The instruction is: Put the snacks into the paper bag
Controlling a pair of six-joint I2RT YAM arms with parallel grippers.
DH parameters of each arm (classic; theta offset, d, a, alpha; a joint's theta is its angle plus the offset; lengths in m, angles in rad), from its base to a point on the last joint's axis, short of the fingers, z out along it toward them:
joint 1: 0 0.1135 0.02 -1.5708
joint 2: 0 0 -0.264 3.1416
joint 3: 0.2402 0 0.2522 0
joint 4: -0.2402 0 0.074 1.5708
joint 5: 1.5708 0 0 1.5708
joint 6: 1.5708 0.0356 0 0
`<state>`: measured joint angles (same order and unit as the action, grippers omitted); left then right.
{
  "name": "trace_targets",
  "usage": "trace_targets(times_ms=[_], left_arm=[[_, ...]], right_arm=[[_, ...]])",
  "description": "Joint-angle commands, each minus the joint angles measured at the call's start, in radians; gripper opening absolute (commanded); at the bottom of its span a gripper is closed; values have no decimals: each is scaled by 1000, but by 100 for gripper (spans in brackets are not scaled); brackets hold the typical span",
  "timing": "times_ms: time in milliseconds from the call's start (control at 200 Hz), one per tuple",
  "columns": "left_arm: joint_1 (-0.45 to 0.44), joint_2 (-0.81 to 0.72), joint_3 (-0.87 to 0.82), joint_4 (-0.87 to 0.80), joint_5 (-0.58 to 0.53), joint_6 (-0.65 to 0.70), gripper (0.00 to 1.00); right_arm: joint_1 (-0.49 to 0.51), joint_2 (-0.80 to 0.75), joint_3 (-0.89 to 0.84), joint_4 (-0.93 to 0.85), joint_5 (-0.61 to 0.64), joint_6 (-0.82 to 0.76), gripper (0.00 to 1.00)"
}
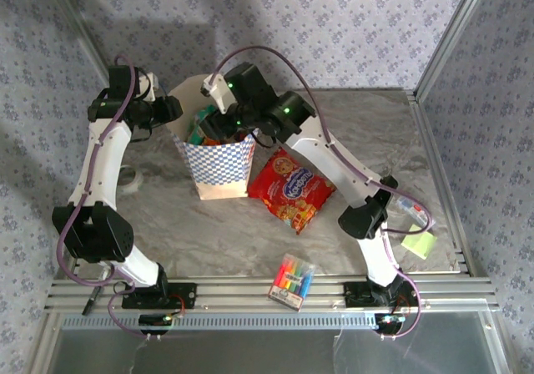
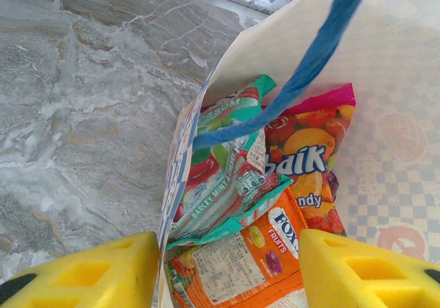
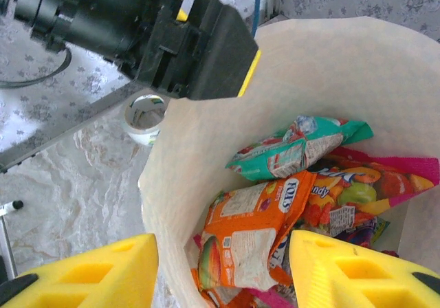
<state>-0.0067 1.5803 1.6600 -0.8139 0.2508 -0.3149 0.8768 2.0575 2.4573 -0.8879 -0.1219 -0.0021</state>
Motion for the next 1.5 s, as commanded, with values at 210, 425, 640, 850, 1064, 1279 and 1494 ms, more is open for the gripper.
trace_targets(times_ms=[210, 425, 640, 850, 1064, 1279, 1494], left_arm=[[-21, -40, 24, -54, 0, 13, 57], [-42, -51, 24, -60, -5, 16, 57], [-66, -52, 35, -83, -33, 20, 57], [-87, -62, 44, -105, -65, 20, 57], [-100, -74, 40, -113, -94, 14, 57], [-104, -93, 47, -124, -111, 11, 57], [-105, -107, 39, -134, -120, 8, 58]], right_arm=[[22, -176, -164, 54, 23, -57, 59], [28, -261, -270, 92, 24, -70, 61], [34, -353, -389, 136, 24, -92, 62], [33, -468, -548, 218, 18, -114, 64], [18, -585, -688, 273, 51, -104, 65], [-24, -699, -810, 327, 70, -60, 67], [-79, -788, -908, 339, 102, -12, 68]])
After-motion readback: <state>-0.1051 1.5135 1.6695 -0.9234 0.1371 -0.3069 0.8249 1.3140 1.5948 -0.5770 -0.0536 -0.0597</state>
